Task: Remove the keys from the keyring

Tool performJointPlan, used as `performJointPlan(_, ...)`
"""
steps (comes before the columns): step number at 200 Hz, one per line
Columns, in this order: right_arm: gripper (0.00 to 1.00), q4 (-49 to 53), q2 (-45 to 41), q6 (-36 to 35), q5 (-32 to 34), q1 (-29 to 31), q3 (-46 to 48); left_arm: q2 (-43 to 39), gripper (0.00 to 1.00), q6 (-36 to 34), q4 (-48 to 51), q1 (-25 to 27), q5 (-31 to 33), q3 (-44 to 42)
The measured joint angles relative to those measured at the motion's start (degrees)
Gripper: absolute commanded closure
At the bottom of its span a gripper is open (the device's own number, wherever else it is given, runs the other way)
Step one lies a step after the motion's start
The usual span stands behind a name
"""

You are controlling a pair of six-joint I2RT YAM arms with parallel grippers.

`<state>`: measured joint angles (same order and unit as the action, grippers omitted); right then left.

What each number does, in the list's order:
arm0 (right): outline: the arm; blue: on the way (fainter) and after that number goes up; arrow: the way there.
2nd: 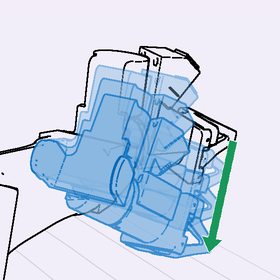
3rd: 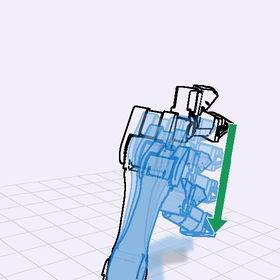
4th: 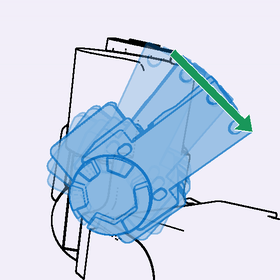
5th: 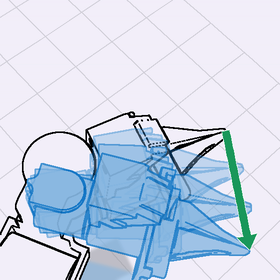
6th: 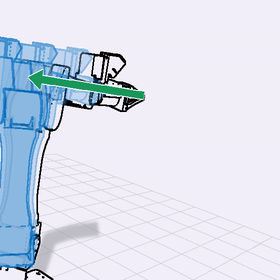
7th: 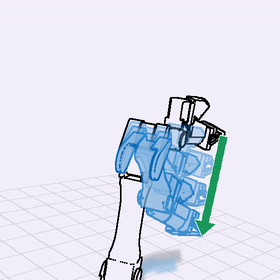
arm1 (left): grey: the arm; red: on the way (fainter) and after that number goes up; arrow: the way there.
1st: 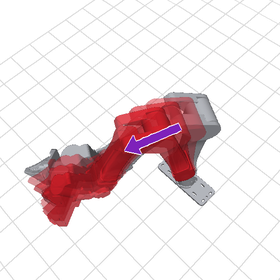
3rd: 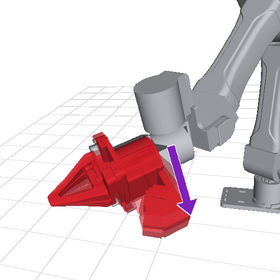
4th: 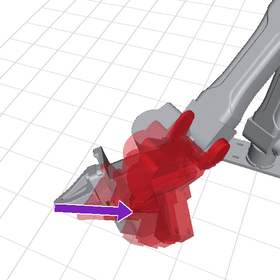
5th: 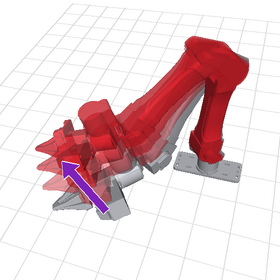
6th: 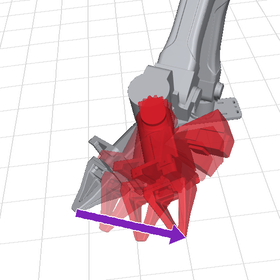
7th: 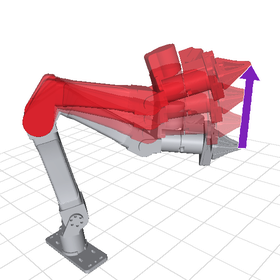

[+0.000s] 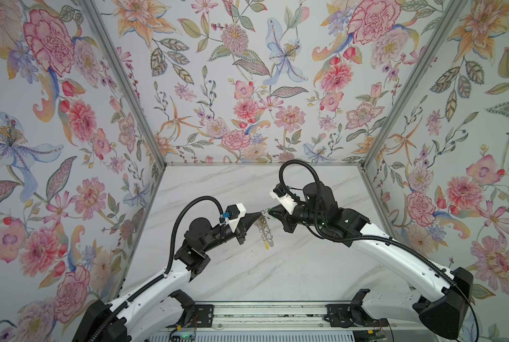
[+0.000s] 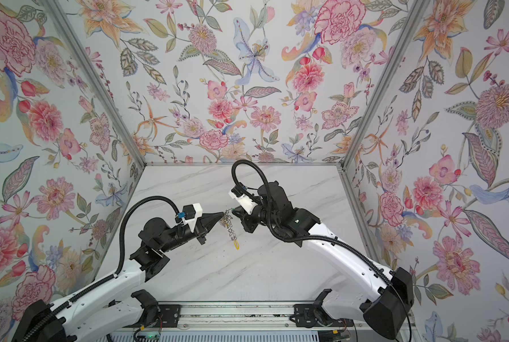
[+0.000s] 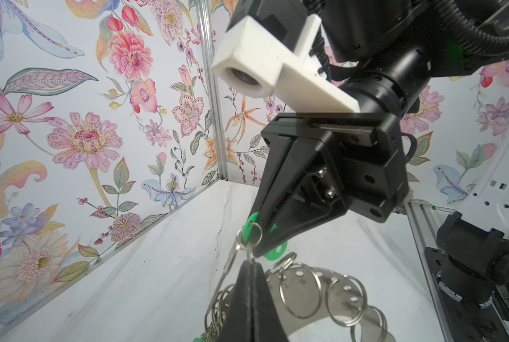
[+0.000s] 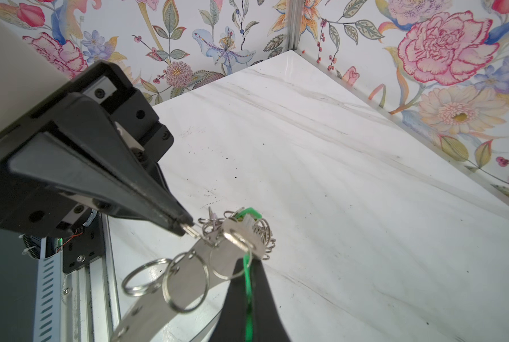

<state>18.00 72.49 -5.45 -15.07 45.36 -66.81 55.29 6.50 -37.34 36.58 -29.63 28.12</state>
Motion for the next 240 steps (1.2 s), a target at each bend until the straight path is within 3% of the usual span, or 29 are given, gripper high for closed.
performJointPlan(48, 1.00, -9.0, 0.0, -0.5, 6.6, 3.2, 8.4, -0.7, 1.00, -8.9, -2.9, 3.3, 10.4, -6.3)
performJointPlan(130, 1.00, -23.4, -0.2, -4.5, 23.6, 4.8, 17.9, 3.5, 1.00, -16.5, -10.1, 5.3, 18.6, -10.3)
performJointPlan(170, 1.00, -24.3, 0.5, -6.0, 24.9, 4.6, 18.2, 7.8, 1.00, -16.5, -11.6, 5.4, 20.0, -10.5)
performJointPlan(195, 1.00, -23.4, 0.5, -6.8, 22.9, 3.6, 17.5, 11.4, 0.89, -16.1, -11.6, 5.3, 19.6, -8.8)
performJointPlan(240, 1.00, -20.0, 0.5, -7.5, 19.6, 2.9, 14.2, 14.8, 0.82, -15.1, -11.6, 5.3, 16.3, -3.0)
